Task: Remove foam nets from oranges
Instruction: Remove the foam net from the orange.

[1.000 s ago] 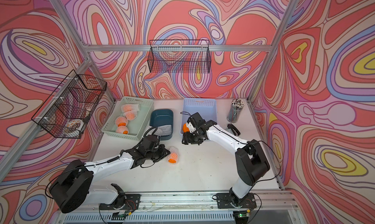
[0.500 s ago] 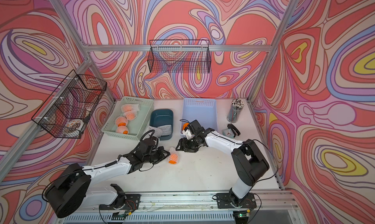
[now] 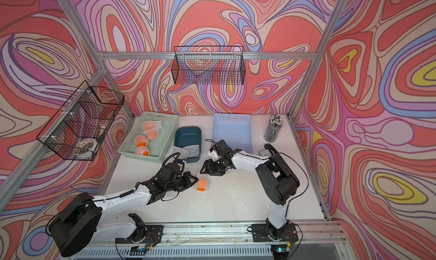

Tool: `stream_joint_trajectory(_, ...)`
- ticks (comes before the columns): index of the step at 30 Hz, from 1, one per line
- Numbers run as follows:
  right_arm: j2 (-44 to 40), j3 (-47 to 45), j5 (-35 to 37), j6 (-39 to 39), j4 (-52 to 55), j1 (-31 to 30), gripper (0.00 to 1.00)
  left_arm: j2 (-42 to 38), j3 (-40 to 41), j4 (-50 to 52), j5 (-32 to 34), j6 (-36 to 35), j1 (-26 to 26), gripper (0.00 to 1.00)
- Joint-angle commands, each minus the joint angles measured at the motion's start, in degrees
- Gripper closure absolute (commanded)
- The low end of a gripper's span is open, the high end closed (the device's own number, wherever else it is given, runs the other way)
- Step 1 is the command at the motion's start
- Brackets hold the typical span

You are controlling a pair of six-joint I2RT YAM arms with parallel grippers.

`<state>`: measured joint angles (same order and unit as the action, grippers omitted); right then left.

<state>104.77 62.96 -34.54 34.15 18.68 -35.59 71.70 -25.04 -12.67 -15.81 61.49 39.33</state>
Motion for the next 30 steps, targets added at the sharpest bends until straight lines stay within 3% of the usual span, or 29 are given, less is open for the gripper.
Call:
stream_joint_trajectory(1,2.31,0.59,-1.52,0.57,-0.87,-0.99,0.39,0.33,0.08,0.08,1.24,-0.68,0.61,0.96)
stream_joint_trajectory(11,1.33,0.1,-3.46,0.0,-0.84,-1.56,0.52,-0.25,-1.05,3.75,4.46,-0.68,0.83,0.96)
stream_joint_trajectory(19,0.97,-0.27,-3.95,-1.17,0.4,-2.82,0.57,0.74,-2.16,4.66,5.04,-1.19,0.86,0.95)
stream_joint_trajectory(30,0.98,0.84,-4.4,-2.97,2.13,-2.9,0.89,1.05,-3.25,5.28,5.44,-1.77,0.92,0.94)
